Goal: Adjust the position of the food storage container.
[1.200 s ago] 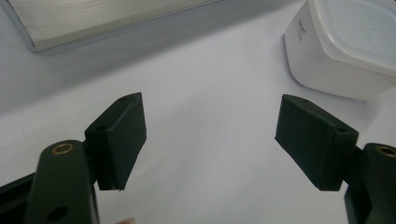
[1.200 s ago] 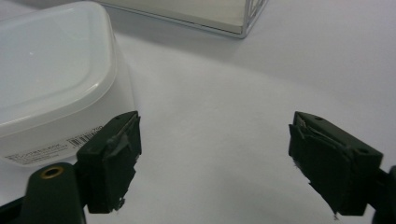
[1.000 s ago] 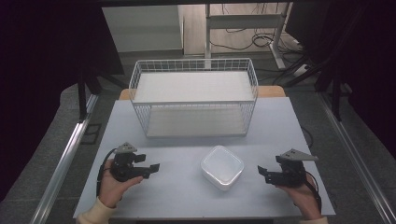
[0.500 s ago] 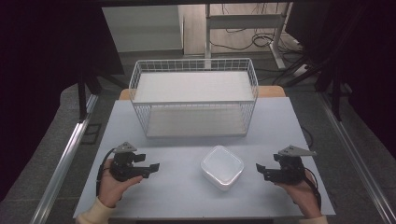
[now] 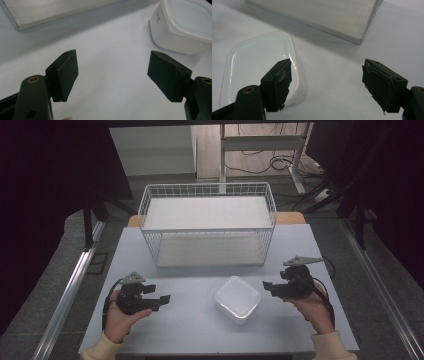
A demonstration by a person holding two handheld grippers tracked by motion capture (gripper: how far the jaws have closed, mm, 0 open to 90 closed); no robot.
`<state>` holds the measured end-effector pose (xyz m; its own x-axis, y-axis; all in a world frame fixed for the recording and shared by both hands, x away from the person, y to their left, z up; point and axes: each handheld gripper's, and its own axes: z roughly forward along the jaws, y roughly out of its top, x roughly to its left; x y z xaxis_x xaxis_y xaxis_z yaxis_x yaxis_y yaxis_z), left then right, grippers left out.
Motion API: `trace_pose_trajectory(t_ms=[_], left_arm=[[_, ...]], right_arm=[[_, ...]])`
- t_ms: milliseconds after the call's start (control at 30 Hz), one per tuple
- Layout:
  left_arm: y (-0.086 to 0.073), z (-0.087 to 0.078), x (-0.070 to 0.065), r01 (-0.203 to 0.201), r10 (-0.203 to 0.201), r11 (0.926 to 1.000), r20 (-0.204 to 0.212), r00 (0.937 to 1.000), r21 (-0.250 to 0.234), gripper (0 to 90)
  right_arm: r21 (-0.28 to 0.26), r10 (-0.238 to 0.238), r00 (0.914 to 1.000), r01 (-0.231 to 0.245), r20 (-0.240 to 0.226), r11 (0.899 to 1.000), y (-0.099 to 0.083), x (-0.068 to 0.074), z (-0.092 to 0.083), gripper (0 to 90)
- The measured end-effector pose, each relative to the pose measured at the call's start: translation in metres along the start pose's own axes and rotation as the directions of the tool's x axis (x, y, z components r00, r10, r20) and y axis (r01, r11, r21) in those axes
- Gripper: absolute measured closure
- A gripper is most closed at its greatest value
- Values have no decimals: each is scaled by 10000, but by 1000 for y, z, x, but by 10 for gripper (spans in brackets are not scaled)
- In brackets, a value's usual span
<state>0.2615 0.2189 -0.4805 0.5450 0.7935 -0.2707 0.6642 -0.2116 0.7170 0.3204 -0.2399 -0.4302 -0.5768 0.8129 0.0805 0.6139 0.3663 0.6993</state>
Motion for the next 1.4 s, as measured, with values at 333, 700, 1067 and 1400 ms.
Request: trace_pose_trajectory(t_ms=[333, 700, 1067, 1400], left_arm=[[2, 3, -4, -50, 50, 10000, -54, 10000, 59, 241], [0, 6, -3, -55, 56, 9998, -42, 10000, 184, 239], [0, 8, -3, -33, 34, 9997, -40, 10000, 238, 237], [-1, 8, -3, -61, 62, 9997, -30, 10000, 246, 236]], right_arm=[[283, 89, 9999, -91, 85, 9996, 5, -1, 13, 365], [1413, -613, 9968, 679, -508, 9876, -2, 1, 23, 767], [2008, -1211, 9892, 1356, -828, 9702, -17, 4, 37, 890], [2242, -1452, 9834, 1666, -1091, 9602, -28, 16, 38, 890]])
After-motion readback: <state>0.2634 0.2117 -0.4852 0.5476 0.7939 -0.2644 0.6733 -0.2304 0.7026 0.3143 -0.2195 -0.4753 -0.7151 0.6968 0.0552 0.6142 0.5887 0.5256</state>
